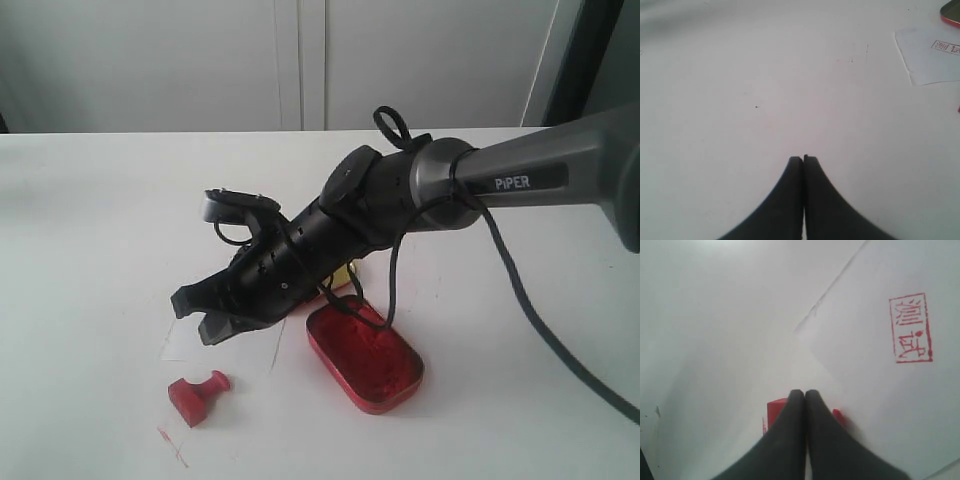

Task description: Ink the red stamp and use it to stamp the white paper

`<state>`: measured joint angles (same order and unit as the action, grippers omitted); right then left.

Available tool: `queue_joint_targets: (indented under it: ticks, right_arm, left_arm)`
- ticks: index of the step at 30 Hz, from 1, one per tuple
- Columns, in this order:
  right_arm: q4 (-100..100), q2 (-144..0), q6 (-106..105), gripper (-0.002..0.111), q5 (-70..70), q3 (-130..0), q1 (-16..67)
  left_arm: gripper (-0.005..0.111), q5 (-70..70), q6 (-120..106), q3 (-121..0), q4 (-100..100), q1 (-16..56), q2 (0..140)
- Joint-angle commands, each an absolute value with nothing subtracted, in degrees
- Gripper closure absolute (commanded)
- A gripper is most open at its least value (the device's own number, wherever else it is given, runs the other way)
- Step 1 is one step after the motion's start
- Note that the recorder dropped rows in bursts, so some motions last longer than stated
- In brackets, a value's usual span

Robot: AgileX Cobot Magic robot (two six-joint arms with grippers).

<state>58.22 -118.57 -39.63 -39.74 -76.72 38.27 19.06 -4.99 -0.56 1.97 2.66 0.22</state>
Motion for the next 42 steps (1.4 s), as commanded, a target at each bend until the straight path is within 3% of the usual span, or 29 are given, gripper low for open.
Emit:
queue_joint_targets:
  ticks: [1,13,27,42]
  right_arm:
    - [57.53,-117.05,-39.83,0.108,-40.85,-76.56,37.63]
    - [25.75,-106.07,-17.39,0.108,-41.10,-76.56,37.63]
    - [24.75,-102.92,-11.70,0.108,-43.86,-76.56,36.51]
    - [21.62,-102.78,-9.71,0.108,-55.01,-76.56,24.57]
  left_arm:
    - [0.107,19.11,-4.90,0.00,2.11,2.95,0.00]
    - [0.107,19.11,-4.90,0.00,2.11,2.95,0.00]
    - [0.107,19.11,-4.90,0.00,2.11,2.95,0.00]
    - [0.107,19.11,-4.90,0.00,2.11,2.95,0.00]
